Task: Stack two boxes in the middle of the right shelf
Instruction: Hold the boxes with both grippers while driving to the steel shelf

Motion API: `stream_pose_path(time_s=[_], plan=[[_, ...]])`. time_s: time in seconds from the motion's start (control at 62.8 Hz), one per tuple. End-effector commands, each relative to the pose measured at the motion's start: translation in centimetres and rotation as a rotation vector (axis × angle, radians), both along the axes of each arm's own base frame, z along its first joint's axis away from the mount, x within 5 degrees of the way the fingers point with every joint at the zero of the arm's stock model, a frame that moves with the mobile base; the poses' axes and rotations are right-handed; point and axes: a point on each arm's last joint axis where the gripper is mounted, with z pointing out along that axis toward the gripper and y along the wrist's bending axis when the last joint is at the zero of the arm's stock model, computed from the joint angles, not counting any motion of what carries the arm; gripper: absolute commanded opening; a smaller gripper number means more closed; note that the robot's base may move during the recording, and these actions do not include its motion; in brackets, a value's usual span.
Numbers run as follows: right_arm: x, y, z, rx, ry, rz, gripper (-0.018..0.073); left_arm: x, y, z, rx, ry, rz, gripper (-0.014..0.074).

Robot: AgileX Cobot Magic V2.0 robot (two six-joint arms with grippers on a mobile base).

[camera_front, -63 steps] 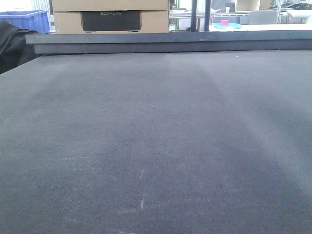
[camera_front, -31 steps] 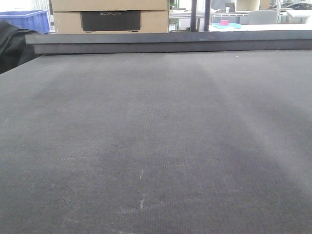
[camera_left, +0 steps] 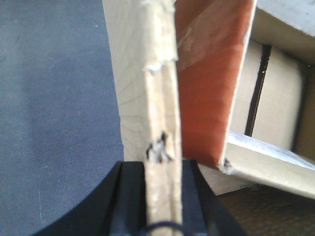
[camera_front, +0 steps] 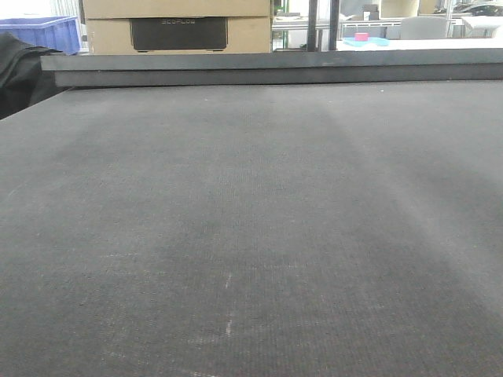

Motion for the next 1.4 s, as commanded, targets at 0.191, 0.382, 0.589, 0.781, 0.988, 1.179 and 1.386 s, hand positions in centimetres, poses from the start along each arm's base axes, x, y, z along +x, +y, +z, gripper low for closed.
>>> stream_pose_path(time_s=[0.191,0.382,0.589,0.781,0.988,1.179,1.386], plan=[[-0.1,-0.5,0.9,-0.013,-0.082,-0.028,-0.0154,-0.3,0.3,0.9,-0.015,-0.058,0.008,-0.0111],[0.2,-0.4,0.8,-0.013,-0.081,-0.029,-0.0154,-0.3,0.2,0.8,-0.014,-0.056,0.008,-0.0111],[1.6,-0.1,0.1,-0.013,-0.073,-0.033,-0.0154,-0.3,0.2,0.8,-0.014,-0.056,0.008,-0.0111],[2.6,0.1,-0.5,-0.017,-0.052,-0.033,-0.0154,-0.3,0.2,0.8,-0.014,-0.056,0.008,-0.0111],[2.6,0.1,-0.5,-0.017,-0.052,-0.033,-0.0154,-0.3,0.2,0.8,-0.014,-0.056,0.008,-0.0111],[2.6,0.1,-0.5,-0.017,-0.052,-0.033,-0.0154,-0.3,0.2,0.8,-0.014,-0.056,0.008,-0.0111],[2.6,0.1,-0.5,-0.017,-0.052,-0.033,-0.0154,-0.3,0.2,0.8,-0.014,-0.056,0.008,-0.0111]])
